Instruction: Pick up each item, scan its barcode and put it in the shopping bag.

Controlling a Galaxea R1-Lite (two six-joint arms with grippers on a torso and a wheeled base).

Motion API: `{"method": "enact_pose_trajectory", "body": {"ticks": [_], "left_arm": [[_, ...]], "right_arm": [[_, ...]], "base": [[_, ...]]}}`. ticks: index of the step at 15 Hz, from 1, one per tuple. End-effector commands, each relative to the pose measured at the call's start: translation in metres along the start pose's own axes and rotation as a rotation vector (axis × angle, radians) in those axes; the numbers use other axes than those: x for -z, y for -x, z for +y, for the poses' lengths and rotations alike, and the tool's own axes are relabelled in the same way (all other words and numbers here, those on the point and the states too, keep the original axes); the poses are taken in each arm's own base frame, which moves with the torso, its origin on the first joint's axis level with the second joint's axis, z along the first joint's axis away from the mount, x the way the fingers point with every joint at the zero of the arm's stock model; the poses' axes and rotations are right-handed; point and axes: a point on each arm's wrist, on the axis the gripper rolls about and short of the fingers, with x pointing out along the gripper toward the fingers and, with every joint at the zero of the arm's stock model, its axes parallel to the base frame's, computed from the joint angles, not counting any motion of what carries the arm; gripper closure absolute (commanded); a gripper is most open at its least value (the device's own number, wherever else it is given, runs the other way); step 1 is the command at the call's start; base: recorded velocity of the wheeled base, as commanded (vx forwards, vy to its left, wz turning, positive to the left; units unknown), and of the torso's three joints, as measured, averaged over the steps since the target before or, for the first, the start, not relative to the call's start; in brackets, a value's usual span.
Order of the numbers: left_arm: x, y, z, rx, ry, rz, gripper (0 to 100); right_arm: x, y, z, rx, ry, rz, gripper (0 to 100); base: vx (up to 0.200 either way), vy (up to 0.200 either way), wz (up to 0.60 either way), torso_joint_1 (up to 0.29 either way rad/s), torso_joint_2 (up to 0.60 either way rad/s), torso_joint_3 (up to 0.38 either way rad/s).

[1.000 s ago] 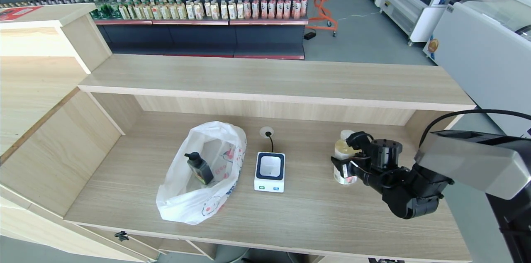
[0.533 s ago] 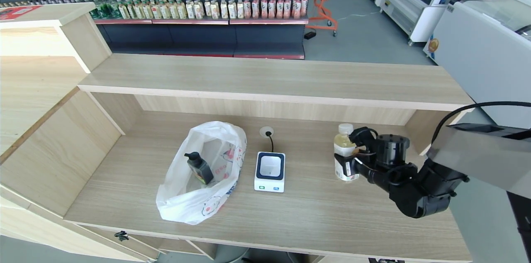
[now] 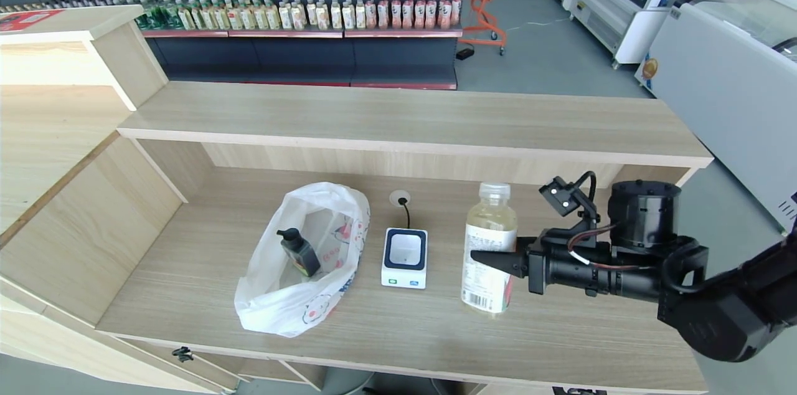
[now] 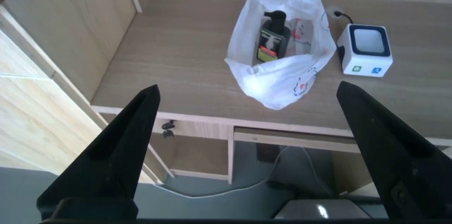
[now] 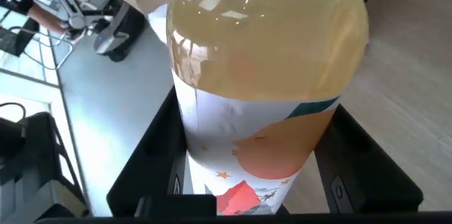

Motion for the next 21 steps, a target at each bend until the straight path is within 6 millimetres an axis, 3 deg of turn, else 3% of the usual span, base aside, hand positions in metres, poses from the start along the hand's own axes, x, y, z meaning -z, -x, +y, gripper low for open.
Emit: {"method": "enact_pose_trajectory", "body": {"ticks": [1, 8, 12, 21], "left_arm": [[0.0, 0.0, 0.0, 0.0, 0.0, 0.0, 0], [0.0, 0.0, 0.0, 0.0, 0.0, 0.0, 0], [0.0, 0.0, 0.0, 0.0, 0.0, 0.0, 0], [0.0, 0.0, 0.0, 0.0, 0.0, 0.0, 0]], "right_arm": [[-0.019, -0.014, 0.032, -0.103, 0.046, -0.041, 100], [-0.045, -0.031, 0.061, -0.219, -0.021, -0.091, 100], [-0.042, -0.035, 0.063, -0.226, -0.049, -0.065, 100], [-0.06, -0.044, 0.065, -0.244, -0.097, -0.074, 100]], "base": [[0.0, 0.0, 0.0, 0.0, 0.0, 0.0], [0.0, 0.0, 0.0, 0.0, 0.0, 0.0], [0.0, 0.0, 0.0, 0.0, 0.0, 0.0], [0.0, 0.0, 0.0, 0.0, 0.0, 0.0]]}}
